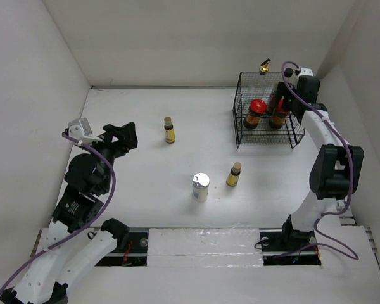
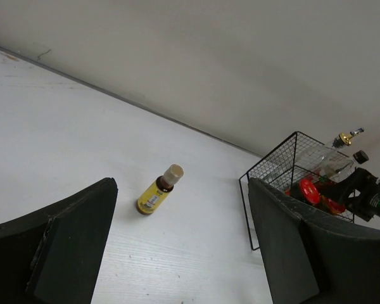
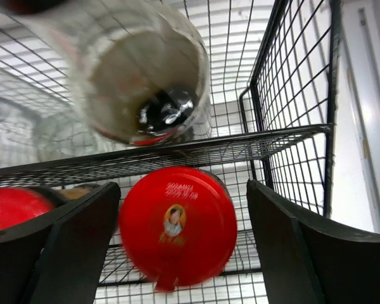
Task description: Organize the condiment bottles
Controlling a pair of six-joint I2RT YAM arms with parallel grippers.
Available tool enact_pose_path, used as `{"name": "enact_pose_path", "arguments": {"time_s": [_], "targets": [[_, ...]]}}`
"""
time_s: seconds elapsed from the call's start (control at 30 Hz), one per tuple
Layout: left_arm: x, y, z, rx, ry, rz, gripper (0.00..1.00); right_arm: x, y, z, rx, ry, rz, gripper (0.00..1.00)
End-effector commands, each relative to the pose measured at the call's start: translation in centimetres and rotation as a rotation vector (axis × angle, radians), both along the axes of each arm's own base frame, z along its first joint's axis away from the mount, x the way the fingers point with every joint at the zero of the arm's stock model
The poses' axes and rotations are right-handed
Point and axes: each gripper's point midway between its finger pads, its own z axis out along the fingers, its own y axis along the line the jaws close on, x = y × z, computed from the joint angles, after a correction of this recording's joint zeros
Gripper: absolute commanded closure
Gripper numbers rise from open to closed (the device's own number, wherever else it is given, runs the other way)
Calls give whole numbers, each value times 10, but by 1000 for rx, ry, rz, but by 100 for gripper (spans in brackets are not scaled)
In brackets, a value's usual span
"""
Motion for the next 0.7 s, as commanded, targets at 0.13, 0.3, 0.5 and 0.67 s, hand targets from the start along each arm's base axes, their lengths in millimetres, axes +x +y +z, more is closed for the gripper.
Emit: {"name": "enact_pose_path", "arguments": {"time_s": [0.13,0.3,0.5,0.67], "targets": [[1,0,11,-6,-37,-2,20,-25,35,151,-26,-358,33,10],[1,0,11,-6,-37,-2,20,-75,125,146,2,-412,233,30],[1,-2,11,-5,-37,-11,35,-149,262,108,104,-355,691,86],[1,-2,11,-5,-37,-11,44,-236,331,69,88,-233,989,33]]}}
